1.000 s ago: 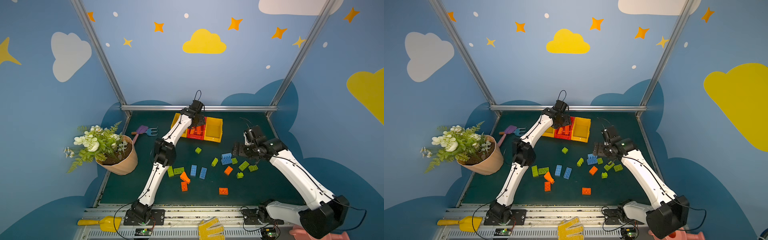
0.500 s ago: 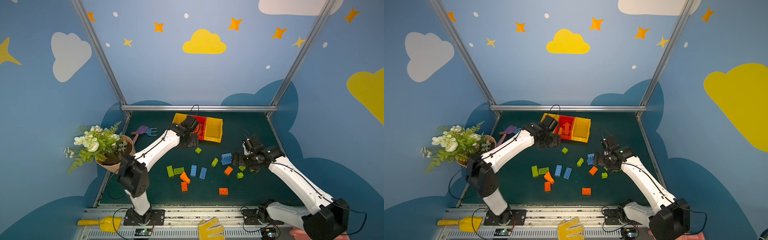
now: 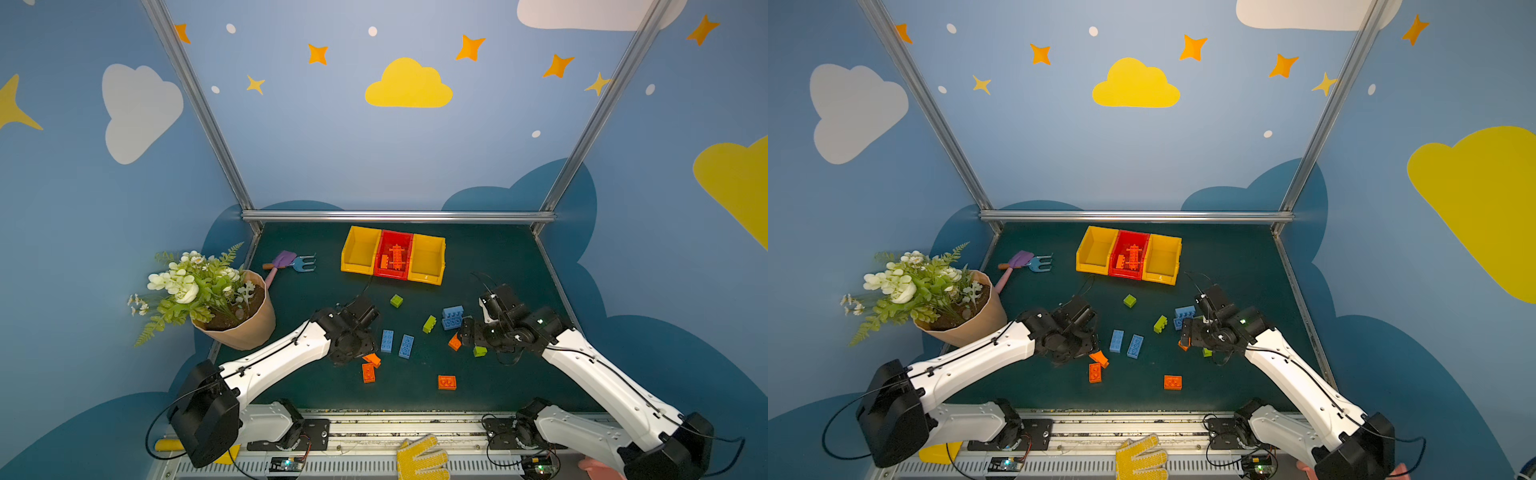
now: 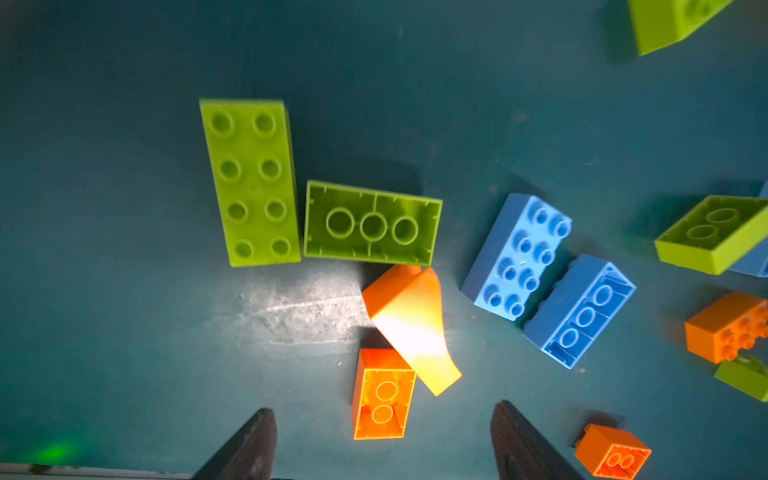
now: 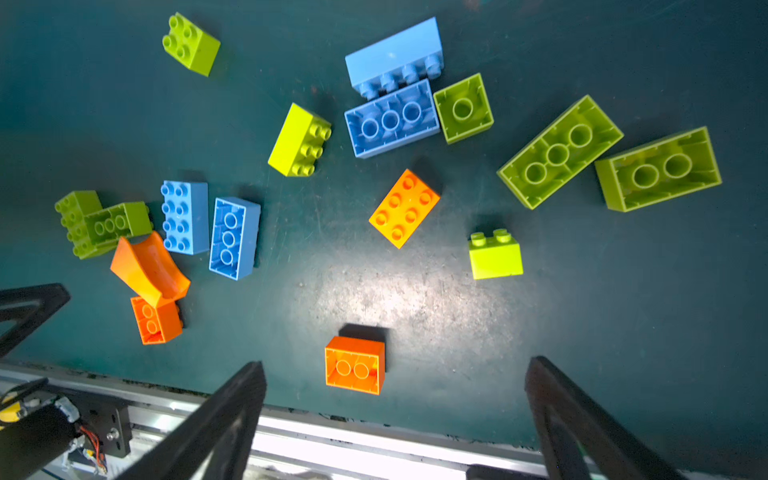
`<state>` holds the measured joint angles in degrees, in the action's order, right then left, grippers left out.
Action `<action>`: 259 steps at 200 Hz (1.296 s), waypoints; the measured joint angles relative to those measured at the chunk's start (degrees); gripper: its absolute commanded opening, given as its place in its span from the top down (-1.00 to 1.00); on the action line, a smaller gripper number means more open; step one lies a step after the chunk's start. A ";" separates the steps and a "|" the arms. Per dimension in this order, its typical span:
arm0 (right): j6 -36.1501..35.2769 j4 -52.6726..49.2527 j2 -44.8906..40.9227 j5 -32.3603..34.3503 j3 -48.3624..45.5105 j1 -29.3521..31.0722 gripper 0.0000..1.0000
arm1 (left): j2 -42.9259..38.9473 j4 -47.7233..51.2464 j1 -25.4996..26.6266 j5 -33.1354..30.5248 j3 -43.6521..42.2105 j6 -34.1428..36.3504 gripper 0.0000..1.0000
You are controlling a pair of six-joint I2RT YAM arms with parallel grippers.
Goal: Sort the legos into containers by color
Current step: 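Lower the left gripper onto the orange curved brick near the blue bricks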
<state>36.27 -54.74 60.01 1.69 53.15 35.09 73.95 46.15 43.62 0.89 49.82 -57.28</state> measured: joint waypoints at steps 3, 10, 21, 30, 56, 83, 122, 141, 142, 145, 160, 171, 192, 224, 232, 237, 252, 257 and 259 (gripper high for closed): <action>0.00 -0.20 -0.04 0.11 0.02 0.13 -0.91 | 0.04 -0.11 0.13 -0.02 -0.07 -0.20 -0.62; 0.04 -0.66 -0.15 0.31 0.15 0.48 -0.91 | 0.31 -0.57 0.63 -0.11 -0.35 -1.42 -0.62; 0.07 -1.51 -0.37 0.63 0.50 0.94 -0.91 | 0.92 -1.44 1.20 -0.20 -0.42 -2.82 -0.63; 0.04 -2.23 -0.52 0.90 0.92 1.20 -0.91 | 1.44 -2.49 1.44 -0.31 -0.44 -3.67 -0.63; 0.07 -3.61 -1.01 1.66 2.03 1.81 -0.91 | 4.22 -4.70 1.46 -0.37 -0.44 -5.51 -0.63; 0.33 -4.24 -1.60 2.10 2.25 2.16 -0.91 | 9.05 -5.62 1.46 -0.50 0.09 -6.34 -0.62; 0.90 -4.61 -2.73 2.36 2.25 2.36 -0.90 | 15.23 -5.73 1.51 -1.66 2.80 -6.43 -0.58; 0.96 -4.72 -2.99 2.40 2.25 2.49 -0.91 | 17.55 -5.81 1.51 -1.90 4.39 -6.38 -0.52; 0.96 -4.72 -3.02 2.40 2.25 2.49 -0.91 | 17.84 -5.79 1.51 -1.88 4.59 -6.36 -0.52; 0.98 -4.72 -3.04 2.40 2.25 2.51 -0.90 | 18.05 -5.77 1.51 -1.90 4.81 -6.36 -0.50; 1.01 -4.83 -3.30 2.67 2.25 2.51 -0.91 | 19.52 -5.77 1.51 -2.01 6.23 -6.03 -0.44; 1.01 -5.09 -3.65 3.04 2.25 2.51 -0.90 | 20.63 -5.88 1.51 -2.05 7.28 -5.77 -0.37; 1.01 -5.73 -4.33 3.69 2.25 2.51 -0.91 | 22.36 -5.88 1.46 -2.10 9.22 -5.27 -0.27; 1.09 -6.54 -5.73 4.57 2.08 2.51 -0.91 | 24.26 -5.86 1.29 -2.03 11.39 -4.46 -0.04; 1.16 -6.62 -6.12 4.76 1.97 2.51 -0.91 | 24.59 -5.73 1.27 -1.95 11.85 -4.24 -0.02; 1.25 -6.64 -6.40 4.85 1.84 2.51 -0.91 | 24.83 -5.62 1.27 -1.88 12.11 -4.11 -0.02; 1.33 -6.86 -6.78 4.98 1.66 2.51 -0.91 | 25.18 -5.25 1.27 -1.68 12.61 -3.89 -0.02; 1.40 -6.88 -6.88 5.03 1.57 2.51 -0.91 | 25.22 -5.14 1.29 -1.64 12.68 -3.80 -0.02; 1.42 -6.88 -6.91 5.07 1.55 2.51 -0.91 | 25.22 -5.07 1.29 -1.64 12.70 -3.80 -0.02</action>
<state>37.69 -61.63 53.10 6.76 54.70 37.60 99.18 41.08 44.91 -0.75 62.52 -61.08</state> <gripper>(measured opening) 0.954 0.508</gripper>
